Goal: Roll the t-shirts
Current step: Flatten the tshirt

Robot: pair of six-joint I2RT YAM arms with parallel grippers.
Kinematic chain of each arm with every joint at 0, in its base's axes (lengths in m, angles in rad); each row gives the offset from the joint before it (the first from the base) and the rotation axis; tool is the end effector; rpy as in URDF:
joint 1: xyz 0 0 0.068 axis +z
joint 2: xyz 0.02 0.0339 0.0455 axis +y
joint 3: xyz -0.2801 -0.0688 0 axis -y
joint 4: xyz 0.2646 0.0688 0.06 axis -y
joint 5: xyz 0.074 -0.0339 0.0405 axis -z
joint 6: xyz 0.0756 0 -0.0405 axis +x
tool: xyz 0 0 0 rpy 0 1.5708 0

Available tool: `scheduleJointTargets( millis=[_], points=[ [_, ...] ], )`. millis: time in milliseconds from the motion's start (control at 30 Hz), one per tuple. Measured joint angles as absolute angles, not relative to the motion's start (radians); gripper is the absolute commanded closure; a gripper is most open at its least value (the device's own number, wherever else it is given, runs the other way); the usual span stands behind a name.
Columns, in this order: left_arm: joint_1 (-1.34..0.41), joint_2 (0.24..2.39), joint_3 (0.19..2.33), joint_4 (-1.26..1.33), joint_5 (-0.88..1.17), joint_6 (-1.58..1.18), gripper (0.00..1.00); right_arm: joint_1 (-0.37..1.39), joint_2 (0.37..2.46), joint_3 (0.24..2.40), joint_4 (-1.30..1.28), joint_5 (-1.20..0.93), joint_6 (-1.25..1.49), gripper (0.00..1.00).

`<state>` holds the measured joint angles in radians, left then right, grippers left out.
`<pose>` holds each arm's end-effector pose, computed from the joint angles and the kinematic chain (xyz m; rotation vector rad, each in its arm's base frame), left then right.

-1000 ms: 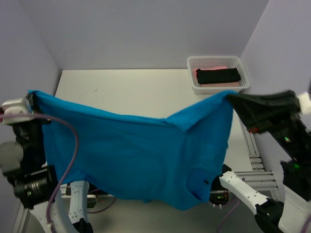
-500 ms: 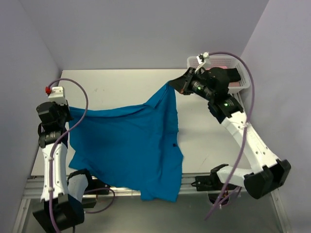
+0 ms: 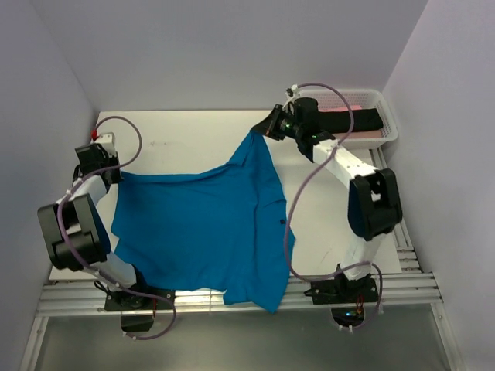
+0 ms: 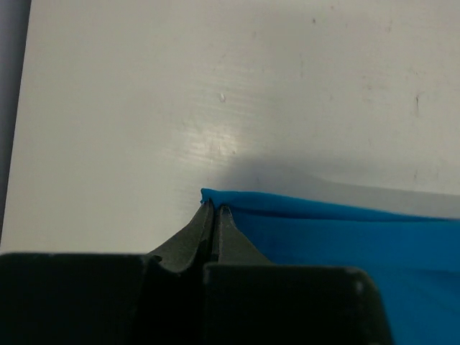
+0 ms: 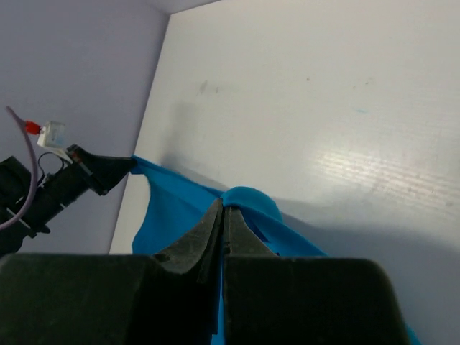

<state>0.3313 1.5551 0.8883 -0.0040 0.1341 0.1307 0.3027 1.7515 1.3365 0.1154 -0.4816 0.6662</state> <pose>0.3601 0.1132 0.1845 -0.1517 2.2313 0.1011 0.4395 0.1739 0.2956 0.0050 1.9900 1.0983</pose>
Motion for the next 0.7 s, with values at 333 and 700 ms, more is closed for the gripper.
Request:
scheduleJointTargets(
  millis=[333,700],
  points=[
    [0.344,1.898,1.233,-0.015,0.133,0.097,1.00,0.279,2.144,1.775,0.122,-0.499,0.736,1.00],
    [0.348,2.232,1.667,-0.117,0.129,-0.046,0.04,0.228,2.705,2.418,0.322,-0.429,0.989,0.00]
  ],
)
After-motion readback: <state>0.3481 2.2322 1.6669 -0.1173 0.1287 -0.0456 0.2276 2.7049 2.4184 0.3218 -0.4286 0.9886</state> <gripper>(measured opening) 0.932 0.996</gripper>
